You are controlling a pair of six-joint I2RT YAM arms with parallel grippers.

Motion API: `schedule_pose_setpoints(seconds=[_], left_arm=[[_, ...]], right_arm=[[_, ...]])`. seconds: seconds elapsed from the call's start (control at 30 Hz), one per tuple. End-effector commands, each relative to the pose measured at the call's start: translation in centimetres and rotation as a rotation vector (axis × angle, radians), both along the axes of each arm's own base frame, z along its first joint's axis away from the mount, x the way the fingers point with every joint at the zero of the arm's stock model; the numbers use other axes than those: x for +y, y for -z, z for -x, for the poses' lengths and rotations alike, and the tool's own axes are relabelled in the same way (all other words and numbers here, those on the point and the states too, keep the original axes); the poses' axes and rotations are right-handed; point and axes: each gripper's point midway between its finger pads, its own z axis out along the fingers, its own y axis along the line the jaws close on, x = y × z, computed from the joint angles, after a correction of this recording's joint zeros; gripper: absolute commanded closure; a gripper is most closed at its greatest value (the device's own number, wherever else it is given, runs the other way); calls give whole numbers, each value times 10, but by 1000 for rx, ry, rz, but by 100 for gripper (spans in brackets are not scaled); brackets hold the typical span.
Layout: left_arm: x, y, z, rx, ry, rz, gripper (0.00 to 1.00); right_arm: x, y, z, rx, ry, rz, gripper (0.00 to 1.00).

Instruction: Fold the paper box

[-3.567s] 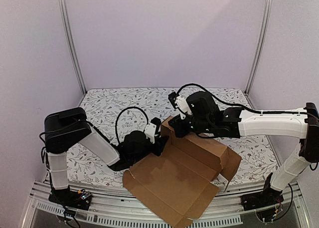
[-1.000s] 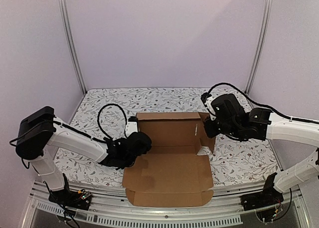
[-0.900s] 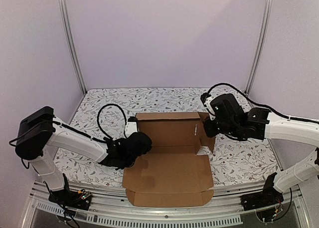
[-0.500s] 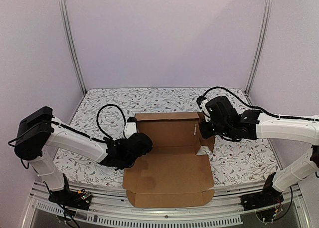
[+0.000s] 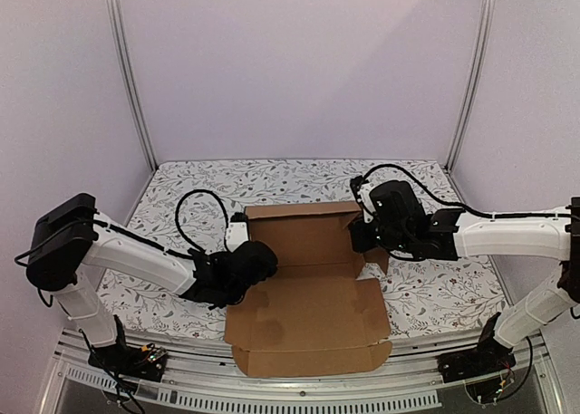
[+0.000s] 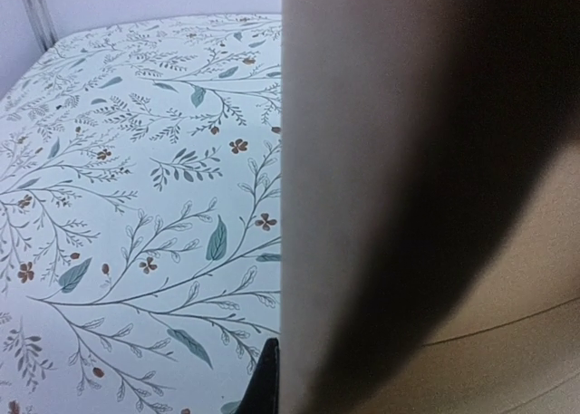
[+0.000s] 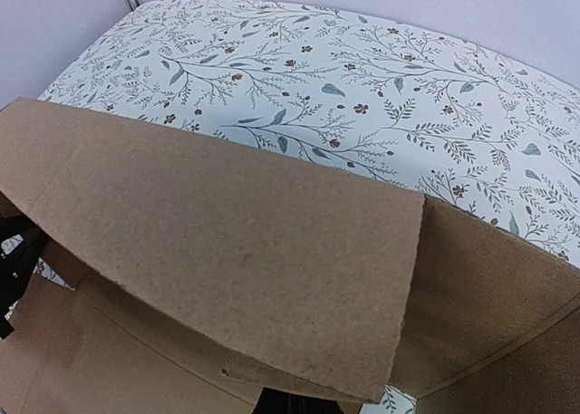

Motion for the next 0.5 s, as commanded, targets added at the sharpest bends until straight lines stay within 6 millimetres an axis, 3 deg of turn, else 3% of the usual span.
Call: schedule_pose_setpoints(seconds=[0.0,0.27,0.47], left_arm=[[-14,13,14,66,69,-12,100],[-12,22,10,93,55,6,100],[-8,27,-3,131,60,110,100]], right_arm=[[16,-3,-6,-1,5,-138,100],[18,-4,-3,3,5,-190,100],[8,-2,16,46,-37,-176,100]])
